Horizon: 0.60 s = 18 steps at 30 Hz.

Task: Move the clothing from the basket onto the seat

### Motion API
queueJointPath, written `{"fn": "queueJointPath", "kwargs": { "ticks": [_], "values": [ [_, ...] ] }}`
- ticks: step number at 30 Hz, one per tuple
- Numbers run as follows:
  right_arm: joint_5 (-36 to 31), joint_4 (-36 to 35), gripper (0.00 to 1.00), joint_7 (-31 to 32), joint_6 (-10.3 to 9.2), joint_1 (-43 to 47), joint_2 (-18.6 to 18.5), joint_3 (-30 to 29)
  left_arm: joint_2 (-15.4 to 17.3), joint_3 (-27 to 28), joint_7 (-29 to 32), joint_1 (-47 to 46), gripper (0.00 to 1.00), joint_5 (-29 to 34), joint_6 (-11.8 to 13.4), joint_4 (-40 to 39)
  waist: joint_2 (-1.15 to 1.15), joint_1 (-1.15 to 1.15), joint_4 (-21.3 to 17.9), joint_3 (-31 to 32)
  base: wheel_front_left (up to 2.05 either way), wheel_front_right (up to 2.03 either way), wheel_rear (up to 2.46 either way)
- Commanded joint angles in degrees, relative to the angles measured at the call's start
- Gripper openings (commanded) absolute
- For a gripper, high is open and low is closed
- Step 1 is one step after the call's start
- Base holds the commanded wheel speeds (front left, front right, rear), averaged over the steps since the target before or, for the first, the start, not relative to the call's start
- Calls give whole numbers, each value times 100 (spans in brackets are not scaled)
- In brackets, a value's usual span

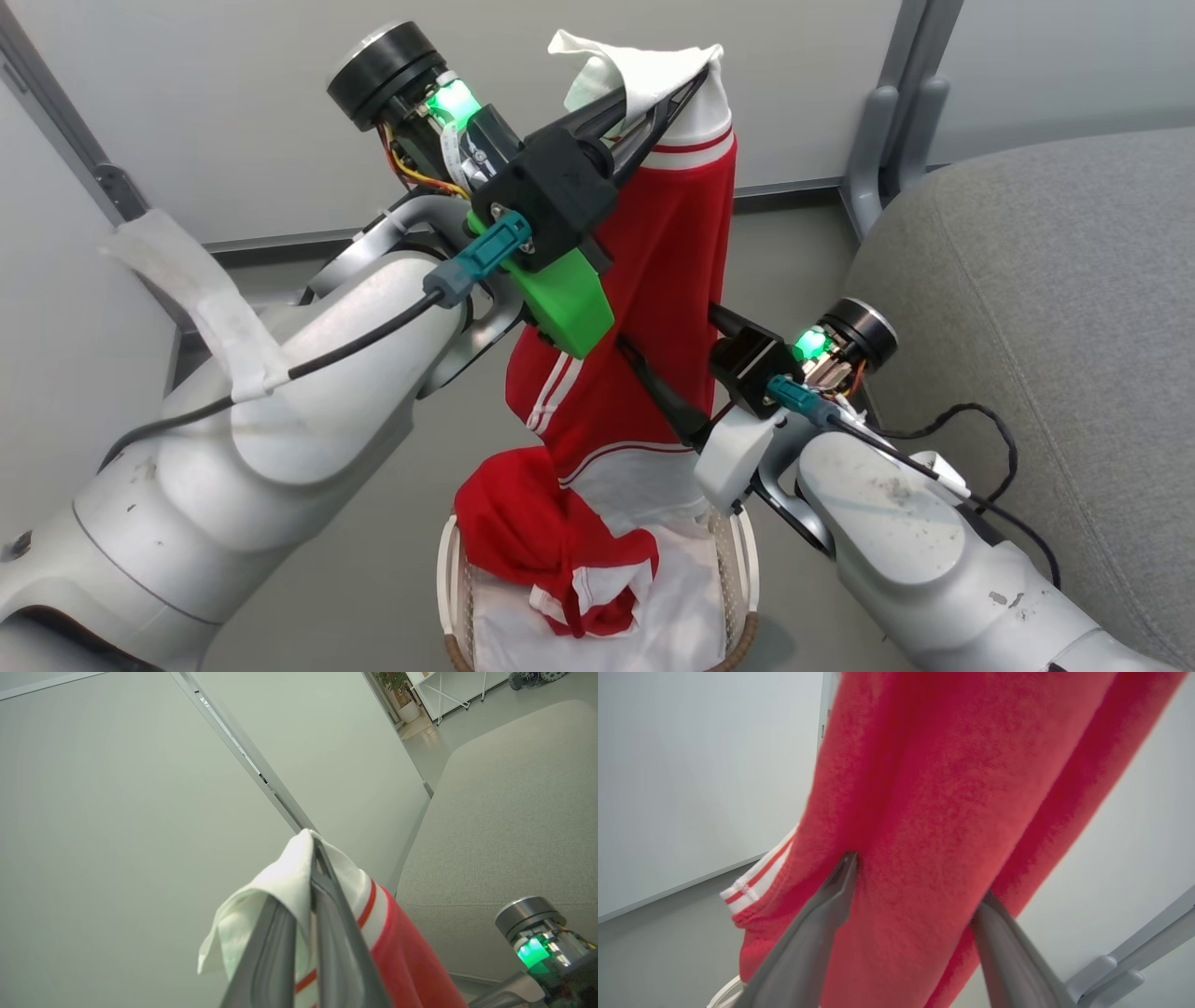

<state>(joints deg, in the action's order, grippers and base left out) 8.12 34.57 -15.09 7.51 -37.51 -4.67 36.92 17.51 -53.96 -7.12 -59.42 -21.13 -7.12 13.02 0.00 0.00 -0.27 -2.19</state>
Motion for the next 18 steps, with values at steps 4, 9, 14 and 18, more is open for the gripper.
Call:
{"fn": "queueJointPath", "kwargs": {
  "ticks": [4,9,14,18],
  "values": [
    [322,394,30,-11,-5,-233,-19,379,-13,-24,-63,-111,0,-58,-12,7,0,0,82,7,0,0,0],
    [514,577,0,-12,-5,-303,27,497,73,8,-35,-13,0,-144,49,80,0,0,135,22,0,0,0],
    [590,421,0,-12,-6,-209,-21,443,193,111,-76,243,0,-287,145,213,0,0,104,43,0,0,0],
    [681,214,0,-12,-6,-56,-91,307,235,302,-269,580,100,-626,235,347,0,0,44,60,0,0,0]
  ]
}}
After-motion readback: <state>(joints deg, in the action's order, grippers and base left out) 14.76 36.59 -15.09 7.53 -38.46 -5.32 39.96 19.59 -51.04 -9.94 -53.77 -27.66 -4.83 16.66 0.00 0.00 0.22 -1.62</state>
